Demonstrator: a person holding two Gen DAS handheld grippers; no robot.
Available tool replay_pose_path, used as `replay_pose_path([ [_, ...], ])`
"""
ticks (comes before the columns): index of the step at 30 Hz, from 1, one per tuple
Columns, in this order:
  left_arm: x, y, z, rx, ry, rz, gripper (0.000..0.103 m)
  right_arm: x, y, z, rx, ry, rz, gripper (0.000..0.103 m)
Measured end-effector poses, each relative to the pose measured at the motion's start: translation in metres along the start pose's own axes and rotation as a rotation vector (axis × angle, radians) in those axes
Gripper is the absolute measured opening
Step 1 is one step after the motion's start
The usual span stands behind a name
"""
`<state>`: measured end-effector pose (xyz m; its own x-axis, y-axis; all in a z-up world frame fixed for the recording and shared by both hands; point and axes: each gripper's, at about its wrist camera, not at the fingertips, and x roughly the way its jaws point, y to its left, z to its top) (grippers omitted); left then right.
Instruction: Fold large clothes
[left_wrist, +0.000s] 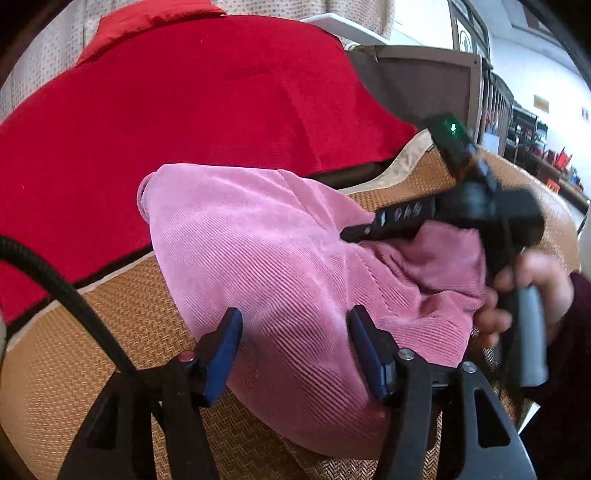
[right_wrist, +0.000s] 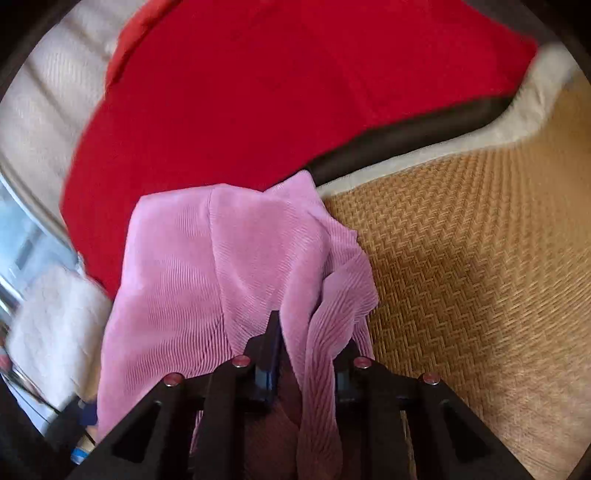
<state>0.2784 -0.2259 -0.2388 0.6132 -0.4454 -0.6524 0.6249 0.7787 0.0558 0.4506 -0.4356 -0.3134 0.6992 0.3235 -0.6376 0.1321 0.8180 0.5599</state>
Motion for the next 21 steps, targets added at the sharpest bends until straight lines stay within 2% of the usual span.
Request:
replay_pose_path([
  [2,0.003,0.01,0.006,-0.032,0.009,-0.024,0.061,-0.007,-0.003,0.001,0.045,0.015,0.018,0.028],
  [4,0.004,0.014,0.005,-0.076,0.0,-0.047,0.062,-0.024,-0.004,0.001,0.07,0.023,0.013,0.037],
  [6,0.003,0.013,0.002,-0.058,0.007,-0.042,0.062,-0.042,0.002,0.004,0.058,-0.017,-0.019,0.062],
  [8,0.011,0.014,0.004,-0.054,0.006,-0.043,0.062,-0.072,0.012,0.012,0.027,-0.129,-0.027,0.065],
  [10,0.012,0.014,0.003,-0.065,0.006,-0.051,0.062,-0.086,0.031,0.024,-0.031,-0.141,0.026,0.065],
  [14,0.015,0.017,0.006,-0.059,0.005,-0.059,0.062,-0.065,0.071,0.042,-0.153,0.019,0.054,0.064],
  [17,0.02,0.022,0.007,-0.061,0.005,-0.071,0.062,-0.019,0.088,0.054,-0.187,0.146,0.035,0.061],
  [19,0.02,0.022,0.015,-0.042,0.005,-0.069,0.063,0.024,0.084,0.062,-0.172,0.232,-0.019,0.061],
  [21,0.018,0.023,0.016,-0.033,-0.001,-0.079,0.064,0.061,0.065,0.063,-0.136,0.316,-0.134,0.057],
])
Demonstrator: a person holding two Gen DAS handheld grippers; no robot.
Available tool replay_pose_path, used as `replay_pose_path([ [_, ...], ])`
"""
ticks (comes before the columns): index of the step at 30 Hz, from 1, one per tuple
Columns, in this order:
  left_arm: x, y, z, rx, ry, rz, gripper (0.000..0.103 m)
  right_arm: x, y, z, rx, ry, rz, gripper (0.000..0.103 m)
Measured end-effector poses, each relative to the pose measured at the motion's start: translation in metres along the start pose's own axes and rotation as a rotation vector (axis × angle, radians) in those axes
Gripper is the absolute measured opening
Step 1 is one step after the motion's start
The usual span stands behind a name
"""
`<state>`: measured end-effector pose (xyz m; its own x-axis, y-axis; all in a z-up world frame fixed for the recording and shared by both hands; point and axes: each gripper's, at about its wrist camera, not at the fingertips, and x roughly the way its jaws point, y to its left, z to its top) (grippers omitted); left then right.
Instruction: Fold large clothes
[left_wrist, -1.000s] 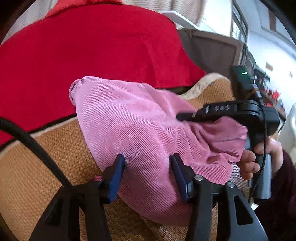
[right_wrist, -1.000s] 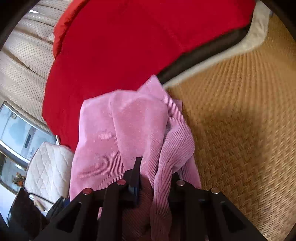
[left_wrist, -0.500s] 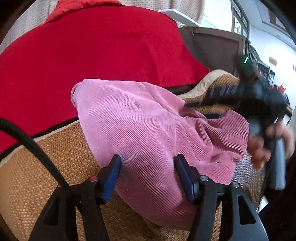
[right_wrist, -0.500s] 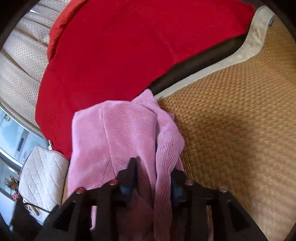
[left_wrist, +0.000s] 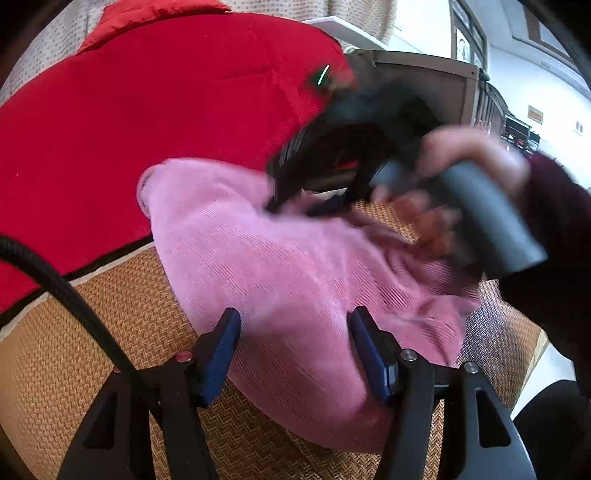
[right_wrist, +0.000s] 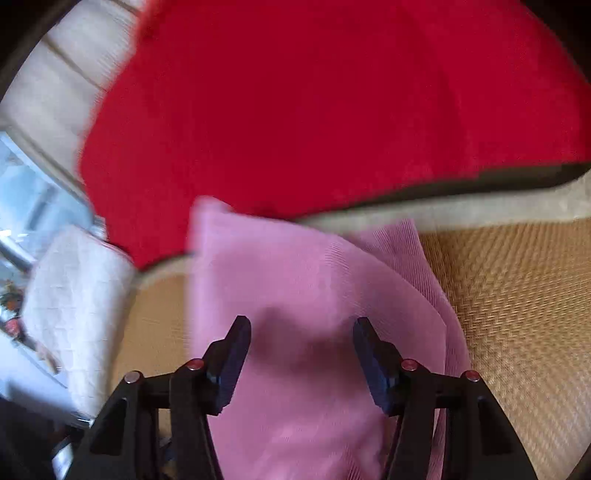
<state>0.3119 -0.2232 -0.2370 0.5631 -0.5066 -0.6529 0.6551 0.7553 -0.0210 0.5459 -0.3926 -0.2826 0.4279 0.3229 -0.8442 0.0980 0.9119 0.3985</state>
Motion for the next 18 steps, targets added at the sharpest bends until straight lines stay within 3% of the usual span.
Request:
replay_pose_path([
  [1,-0.002,0.003,0.0,-0.007,-0.002,-0.016,0.064,0.014,-0.009,0.001,0.052,0.036,-0.003,0.057],
  [5,-0.017,0.02,0.003,-0.044,-0.006,-0.068,0.064,-0.024,-0.008,-0.01,0.043,-0.05,0.012,0.057],
  [10,-0.053,0.036,0.001,-0.05,-0.083,-0.016,0.066,-0.086,0.007,-0.048,-0.015,-0.153,0.08,0.057],
  [13,-0.052,0.04,-0.005,-0.073,-0.057,-0.039,0.066,-0.11,0.016,-0.073,-0.085,-0.164,0.061,0.049],
  [14,-0.048,0.038,-0.007,-0.071,-0.037,-0.052,0.066,-0.111,0.015,-0.08,-0.096,-0.151,0.051,0.039],
  [16,-0.038,0.029,-0.011,-0.04,-0.001,-0.061,0.067,-0.106,0.013,-0.101,-0.102,-0.122,0.023,0.04],
  [18,-0.025,0.025,-0.014,-0.023,0.038,-0.048,0.068,-0.087,0.002,-0.112,-0.1,-0.09,-0.06,0.039],
])
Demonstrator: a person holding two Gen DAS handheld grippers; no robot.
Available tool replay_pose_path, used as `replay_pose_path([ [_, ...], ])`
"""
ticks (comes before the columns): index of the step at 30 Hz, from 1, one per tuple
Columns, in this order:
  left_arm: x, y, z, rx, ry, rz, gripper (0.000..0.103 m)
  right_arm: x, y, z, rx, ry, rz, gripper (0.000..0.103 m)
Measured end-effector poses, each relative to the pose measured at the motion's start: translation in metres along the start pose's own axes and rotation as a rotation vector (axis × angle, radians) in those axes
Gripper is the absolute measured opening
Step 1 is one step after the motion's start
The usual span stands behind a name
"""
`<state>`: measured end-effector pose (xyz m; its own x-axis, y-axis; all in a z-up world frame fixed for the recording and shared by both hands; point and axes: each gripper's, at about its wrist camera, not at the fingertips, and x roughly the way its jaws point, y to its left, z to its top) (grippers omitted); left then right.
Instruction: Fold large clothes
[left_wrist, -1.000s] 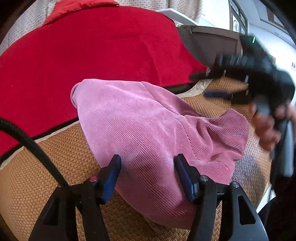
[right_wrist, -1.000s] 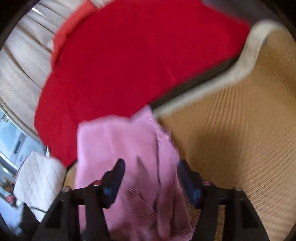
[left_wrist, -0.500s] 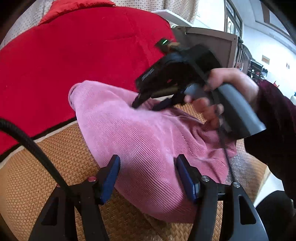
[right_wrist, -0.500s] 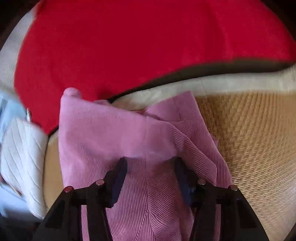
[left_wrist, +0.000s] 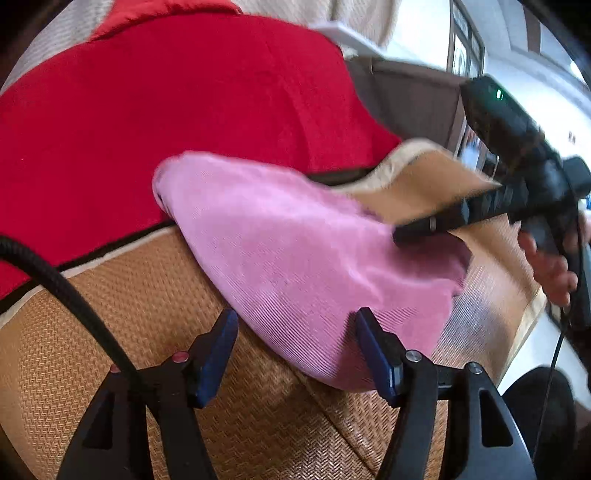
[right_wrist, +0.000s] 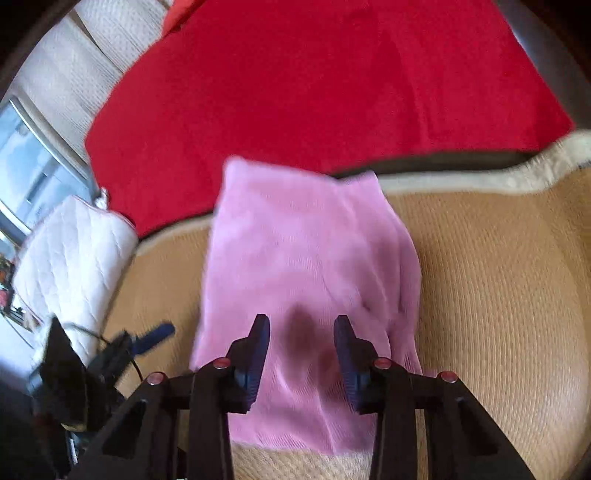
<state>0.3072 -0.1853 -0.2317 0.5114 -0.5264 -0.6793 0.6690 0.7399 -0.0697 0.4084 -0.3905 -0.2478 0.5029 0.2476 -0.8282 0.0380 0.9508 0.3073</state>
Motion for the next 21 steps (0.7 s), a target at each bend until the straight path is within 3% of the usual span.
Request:
replay_pose_path([
  [1,0.006,0.001,-0.001,-0.011,0.019,-0.012,0.069,0.016,-0.007,-0.01,0.008,0.037,-0.065,0.039],
  [3,0.01,0.006,0.0,-0.056,0.031,-0.042,0.07,0.035,-0.017,-0.02,0.028,0.068,-0.071,0.04],
  [6,0.008,0.008,0.003,-0.032,0.017,-0.012,0.07,0.027,0.0,-0.014,-0.039,0.068,-0.113,0.041],
  [13,0.006,0.007,0.004,-0.024,0.012,0.0,0.071,0.003,0.036,0.054,-0.094,-0.03,0.019,0.041],
  [16,0.004,0.009,0.003,-0.021,0.008,0.002,0.071,0.029,0.039,0.08,-0.075,-0.008,0.107,0.041],
  [21,0.002,0.006,0.004,-0.009,-0.023,0.031,0.071,0.123,0.016,0.107,-0.004,0.145,0.091,0.043],
])
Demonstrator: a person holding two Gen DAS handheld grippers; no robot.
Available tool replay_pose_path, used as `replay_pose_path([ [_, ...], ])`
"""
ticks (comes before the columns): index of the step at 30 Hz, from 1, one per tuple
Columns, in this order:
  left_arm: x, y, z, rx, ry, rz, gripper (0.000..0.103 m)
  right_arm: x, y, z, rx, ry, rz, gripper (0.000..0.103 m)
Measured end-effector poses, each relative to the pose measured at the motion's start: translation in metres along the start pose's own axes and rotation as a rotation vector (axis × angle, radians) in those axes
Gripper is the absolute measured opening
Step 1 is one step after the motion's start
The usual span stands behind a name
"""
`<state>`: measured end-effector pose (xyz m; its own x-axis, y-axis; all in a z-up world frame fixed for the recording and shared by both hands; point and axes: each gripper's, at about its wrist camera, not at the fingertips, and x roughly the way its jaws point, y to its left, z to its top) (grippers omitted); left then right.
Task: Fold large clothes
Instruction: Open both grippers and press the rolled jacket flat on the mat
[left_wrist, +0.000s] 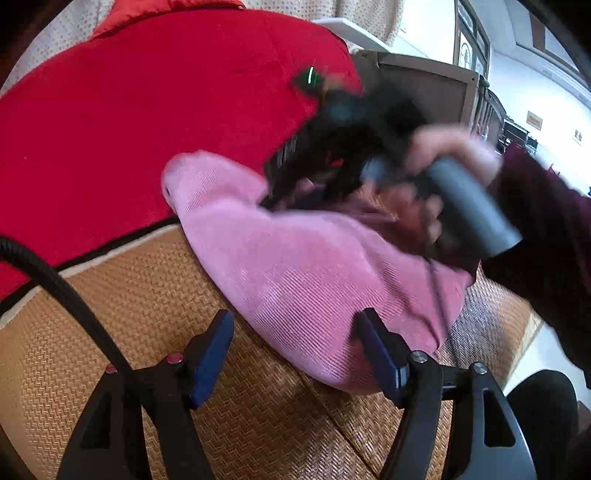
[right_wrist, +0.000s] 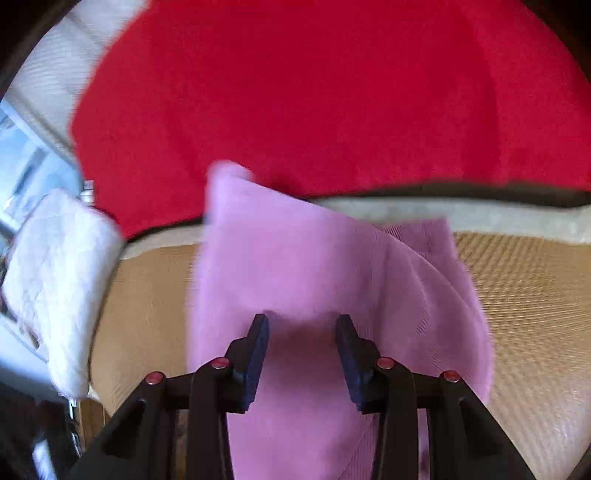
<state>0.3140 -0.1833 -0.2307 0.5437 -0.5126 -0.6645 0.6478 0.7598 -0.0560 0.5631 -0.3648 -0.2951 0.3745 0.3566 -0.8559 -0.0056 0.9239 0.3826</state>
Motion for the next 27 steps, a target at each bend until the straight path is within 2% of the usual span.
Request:
replay_pose_path([
  [2,0.001,0.001,0.0,-0.001,0.008,-0.008,0.071,0.007,-0.009,0.002,0.051,0.002,0.034,0.043],
  [6,0.0,0.0,-0.002,0.009,0.009,0.003,0.072,-0.008,-0.007,-0.008,0.039,-0.044,0.01,0.046],
  [10,-0.003,-0.001,-0.005,0.016,0.003,0.023,0.072,-0.05,-0.009,-0.036,0.042,-0.099,0.014,0.048],
  [13,-0.004,-0.002,-0.007,0.005,0.004,0.024,0.073,-0.081,-0.014,-0.063,0.03,-0.128,-0.029,0.048],
  [15,-0.005,0.0,-0.009,-0.01,0.007,0.019,0.073,-0.095,-0.019,-0.075,0.019,-0.136,-0.024,0.048],
  [18,-0.009,0.003,-0.005,-0.036,0.013,-0.002,0.073,-0.092,-0.028,-0.091,0.021,-0.117,-0.034,0.051],
  [21,-0.013,0.012,-0.004,-0.073,0.006,-0.027,0.073,-0.065,-0.041,-0.113,0.036,-0.06,-0.079,0.057],
  [22,-0.015,0.019,-0.004,-0.094,-0.001,-0.025,0.073,-0.062,-0.045,-0.117,0.039,-0.083,-0.069,0.058],
  [24,-0.018,0.029,-0.004,-0.134,-0.008,-0.035,0.073,-0.068,-0.044,-0.116,0.029,-0.1,-0.062,0.058],
  [27,-0.018,0.049,-0.003,-0.235,-0.015,-0.101,0.077,-0.089,-0.049,-0.115,0.049,-0.115,-0.041,0.059],
])
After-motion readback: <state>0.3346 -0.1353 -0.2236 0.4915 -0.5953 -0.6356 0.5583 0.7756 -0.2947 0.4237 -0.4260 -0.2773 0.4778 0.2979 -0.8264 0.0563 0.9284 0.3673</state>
